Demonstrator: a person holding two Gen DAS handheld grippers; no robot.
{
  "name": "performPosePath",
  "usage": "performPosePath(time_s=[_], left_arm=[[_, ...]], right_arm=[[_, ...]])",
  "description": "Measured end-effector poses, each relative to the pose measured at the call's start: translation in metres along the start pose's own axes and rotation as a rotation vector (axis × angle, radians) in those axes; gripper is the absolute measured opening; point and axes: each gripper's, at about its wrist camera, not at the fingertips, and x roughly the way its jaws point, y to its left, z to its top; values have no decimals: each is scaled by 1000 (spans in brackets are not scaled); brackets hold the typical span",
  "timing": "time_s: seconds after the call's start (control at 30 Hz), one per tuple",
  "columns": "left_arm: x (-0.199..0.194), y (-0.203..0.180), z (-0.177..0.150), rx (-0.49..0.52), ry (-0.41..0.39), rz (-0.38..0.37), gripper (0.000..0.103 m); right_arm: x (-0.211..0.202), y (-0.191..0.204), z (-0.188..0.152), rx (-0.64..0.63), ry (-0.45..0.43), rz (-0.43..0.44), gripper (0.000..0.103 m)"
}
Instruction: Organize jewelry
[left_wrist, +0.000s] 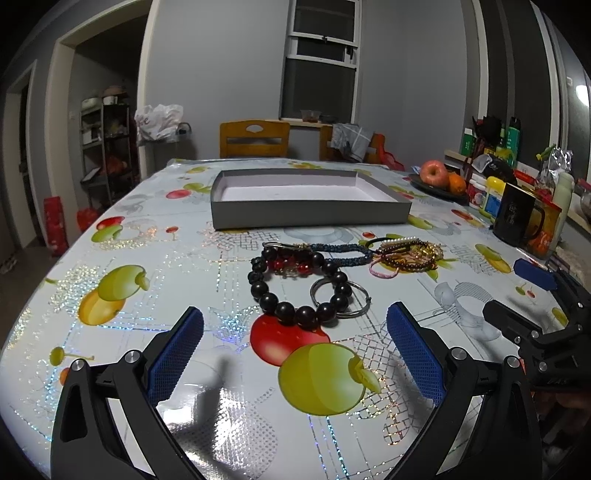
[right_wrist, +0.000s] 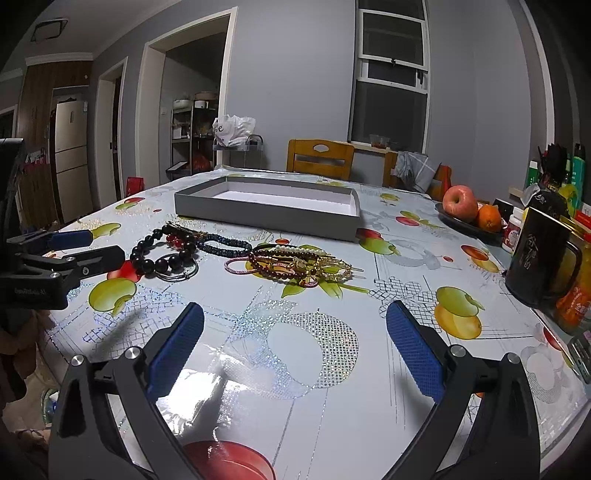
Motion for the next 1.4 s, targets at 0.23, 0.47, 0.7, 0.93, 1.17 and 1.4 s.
performPosePath(time_s=[0.23, 0.47, 0.7, 0.93, 1.17, 1.4], left_arm=[[-1, -1, 0, 2, -6, -4, 99], [-1, 0, 1, 1, -1, -8, 99], [0, 1, 3, -3, 15, -4, 99], [3, 2, 4, -2, 37, -7, 99], [1, 8, 14, -16, 82, -46, 99], [-2, 15, 39, -6, 157, -103, 99]], right_arm=[[0, 0, 1, 0, -3, -2, 97], [0, 0, 1, -2, -2, 4, 97], [0, 0, 1, -2, 0, 5, 97], [2, 2, 2, -7, 17, 0, 97], [-2, -1, 17, 11, 82, 108, 97], [-9, -10, 47, 12, 153, 208, 97]])
